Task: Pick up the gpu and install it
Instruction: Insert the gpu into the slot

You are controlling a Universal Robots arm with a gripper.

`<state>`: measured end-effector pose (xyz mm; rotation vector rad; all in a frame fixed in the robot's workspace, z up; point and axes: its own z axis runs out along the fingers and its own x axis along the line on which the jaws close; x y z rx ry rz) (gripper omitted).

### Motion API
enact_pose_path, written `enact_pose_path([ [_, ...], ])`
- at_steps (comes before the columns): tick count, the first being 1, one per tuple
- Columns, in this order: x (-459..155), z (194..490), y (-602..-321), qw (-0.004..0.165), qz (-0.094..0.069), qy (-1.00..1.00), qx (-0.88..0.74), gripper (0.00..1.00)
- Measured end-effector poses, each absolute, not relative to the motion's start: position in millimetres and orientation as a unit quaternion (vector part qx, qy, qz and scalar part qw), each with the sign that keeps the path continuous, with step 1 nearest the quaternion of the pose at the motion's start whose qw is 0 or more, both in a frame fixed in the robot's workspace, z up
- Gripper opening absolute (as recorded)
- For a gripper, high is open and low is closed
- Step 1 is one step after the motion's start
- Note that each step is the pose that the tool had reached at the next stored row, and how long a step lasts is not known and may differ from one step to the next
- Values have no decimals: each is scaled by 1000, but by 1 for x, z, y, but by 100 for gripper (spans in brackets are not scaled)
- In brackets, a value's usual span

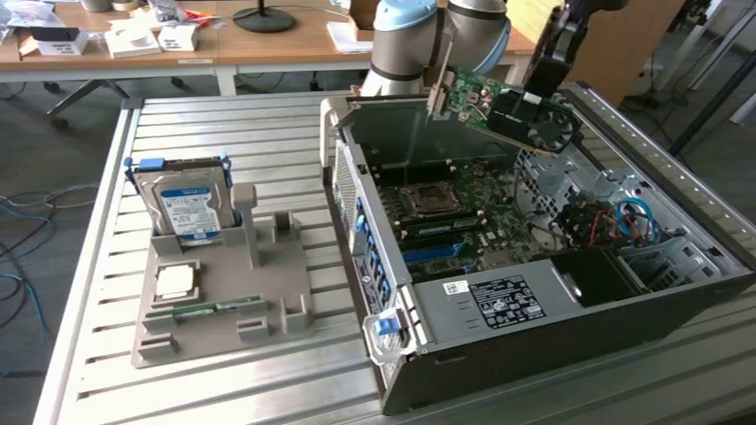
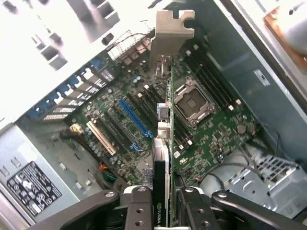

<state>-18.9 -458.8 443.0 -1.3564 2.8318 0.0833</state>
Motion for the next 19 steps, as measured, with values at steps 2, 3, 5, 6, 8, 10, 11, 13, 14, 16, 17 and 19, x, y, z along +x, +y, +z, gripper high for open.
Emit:
enact_pose_path([
  [2,-19,443,-459,0,27,893,-449,26],
  [3,-19,443,-459,0,27,889,-457,26],
  [5,-19,442,-459,-1,27,881,-473,26],
  [6,-19,442,-459,-1,26,877,-481,26],
  [8,-19,442,-459,-2,26,868,-496,26],
  [10,-19,442,-459,-2,26,858,-512,26],
  [11,-19,442,-459,-2,26,854,-520,26],
  [13,-19,441,-459,-3,26,844,-535,26],
  [14,-19,441,-459,-3,26,839,-543,26],
  [16,-19,441,-459,-4,26,829,-559,26],
  [17,-19,440,-459,-4,26,824,-566,26],
  [19,-19,440,-459,-4,26,814,-581,26],
])
